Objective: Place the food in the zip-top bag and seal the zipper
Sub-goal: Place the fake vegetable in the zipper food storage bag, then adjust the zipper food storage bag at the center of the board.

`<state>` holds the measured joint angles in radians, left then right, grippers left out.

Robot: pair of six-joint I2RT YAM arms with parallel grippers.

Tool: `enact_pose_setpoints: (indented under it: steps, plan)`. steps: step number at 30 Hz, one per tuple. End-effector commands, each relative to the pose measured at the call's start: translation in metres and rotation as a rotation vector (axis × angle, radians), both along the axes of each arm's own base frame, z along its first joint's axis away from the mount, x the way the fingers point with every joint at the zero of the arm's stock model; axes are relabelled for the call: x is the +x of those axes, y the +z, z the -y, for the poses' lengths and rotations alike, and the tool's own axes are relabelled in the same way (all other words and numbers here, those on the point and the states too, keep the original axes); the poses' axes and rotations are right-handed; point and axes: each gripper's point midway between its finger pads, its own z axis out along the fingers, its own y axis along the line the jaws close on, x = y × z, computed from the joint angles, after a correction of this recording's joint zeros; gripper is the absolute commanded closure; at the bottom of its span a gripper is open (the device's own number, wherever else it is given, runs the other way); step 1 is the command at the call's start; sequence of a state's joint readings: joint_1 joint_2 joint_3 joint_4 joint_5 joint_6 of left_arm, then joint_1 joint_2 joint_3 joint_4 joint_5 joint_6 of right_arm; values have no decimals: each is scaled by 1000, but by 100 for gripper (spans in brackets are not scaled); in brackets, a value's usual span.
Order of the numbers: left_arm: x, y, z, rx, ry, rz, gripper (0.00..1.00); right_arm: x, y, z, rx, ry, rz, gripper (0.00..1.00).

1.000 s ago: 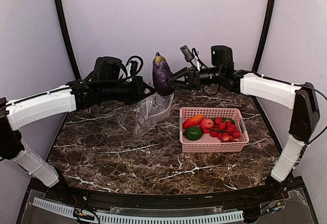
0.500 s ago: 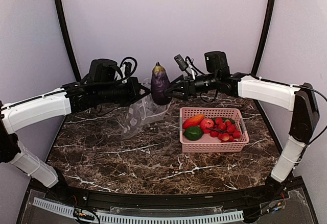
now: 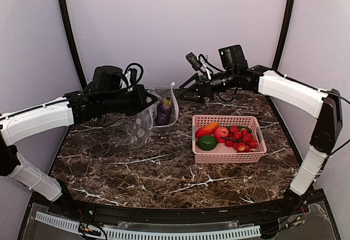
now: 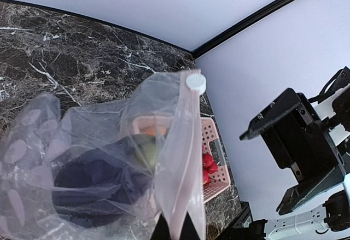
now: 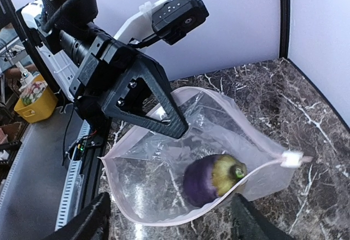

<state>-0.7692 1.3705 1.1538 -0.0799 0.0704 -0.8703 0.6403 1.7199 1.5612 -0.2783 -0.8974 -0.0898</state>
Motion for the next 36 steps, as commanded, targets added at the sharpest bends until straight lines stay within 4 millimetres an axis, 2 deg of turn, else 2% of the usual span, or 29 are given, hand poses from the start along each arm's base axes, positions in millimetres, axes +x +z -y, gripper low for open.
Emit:
enact_pose_setpoints:
  steps: [1,2,3,5,7,8,11,18,24,27,28,30,31,34,35,36]
  plan:
    - [1,-2,-13,82,9,37,99,-30,15,15,-52,124,190,37]
    - [2,0,-15,96,12,43,99,-38,9,16,-86,161,239,41]
    - [2,-7,-19,142,9,38,99,-48,3,14,-127,201,295,46]
    - [1,-9,-21,187,-7,41,99,-67,-19,9,-233,271,393,55]
    - [-2,-11,-19,209,-39,40,99,-81,-37,6,-315,325,483,56]
    - [-2,-10,-18,214,-55,48,99,-82,-46,5,-357,329,532,54]
    - [-8,-10,-12,224,-110,40,99,-88,-51,-5,-392,343,595,49]
    - [-17,-15,-9,274,-185,20,99,-88,-52,-34,-444,356,689,41]
    - [-24,-11,-8,285,-227,18,99,-71,-77,-41,-561,342,765,39]
    - [-25,-10,-9,312,-246,28,99,-69,-92,-39,-627,373,752,48]
    - [-24,-9,-10,324,-245,29,99,-69,-93,-39,-642,377,754,62]
    - [-22,-11,-12,359,-247,43,99,-66,-87,-39,-654,367,774,85]
    - [-21,-13,-14,385,-246,51,99,-65,-77,-41,-642,355,791,93]
    - [-15,-17,-17,441,-246,66,99,-70,-32,-48,-538,323,836,100]
    - [-12,-21,-17,469,-248,64,99,-76,-14,-49,-484,326,845,100]
    - [-10,-25,-16,485,-252,57,99,-80,-4,-50,-455,327,854,100]
